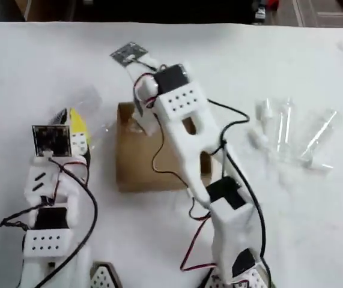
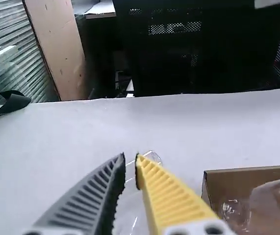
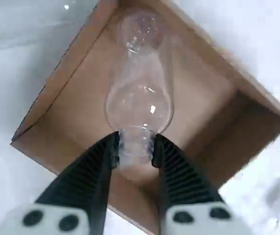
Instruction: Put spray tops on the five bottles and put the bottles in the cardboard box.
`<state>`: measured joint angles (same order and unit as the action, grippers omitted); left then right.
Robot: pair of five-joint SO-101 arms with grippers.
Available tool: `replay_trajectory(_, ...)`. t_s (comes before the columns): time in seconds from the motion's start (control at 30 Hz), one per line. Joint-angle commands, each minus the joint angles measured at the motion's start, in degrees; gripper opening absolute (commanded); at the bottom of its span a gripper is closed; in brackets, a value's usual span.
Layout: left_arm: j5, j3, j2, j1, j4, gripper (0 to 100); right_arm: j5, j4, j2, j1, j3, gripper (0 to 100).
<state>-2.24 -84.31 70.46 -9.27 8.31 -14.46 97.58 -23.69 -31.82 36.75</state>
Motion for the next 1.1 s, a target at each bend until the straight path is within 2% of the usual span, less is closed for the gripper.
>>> replay_trajectory(0.0,0.0,0.4,-0.1,-0.3,-1.7,4,0.6,1.5,2.3,-1.3,2.5,2.2)
replay_trajectory(0.53,0.1,0.4,-0.1,-0.2,-1.7,4,1.1,-3.9,-1.4,-1.4,3.1,2.2)
replay_trajectory(0.77,0.1,0.4,-0.1,-0.2,-1.7,4,1.1,-4.2,-1.9,-1.4,8.4,2.3)
replay_trajectory(0.83,0.1,0.4,-0.1,-0.2,-1.7,4,1.2,-4.2,-1.9,-1.5,8.9,5.3)
replay_trajectory(0.97,0.1,0.4,-0.1,-0.2,-1.7,4,1.2,-4.4,-2.1,-1.5,8.8,18.4)
replay_trajectory(1.07,0.1,0.4,-0.1,-0.2,-1.7,4,1.0,-5.7,-2.1,-1.5,8.7,18.7)
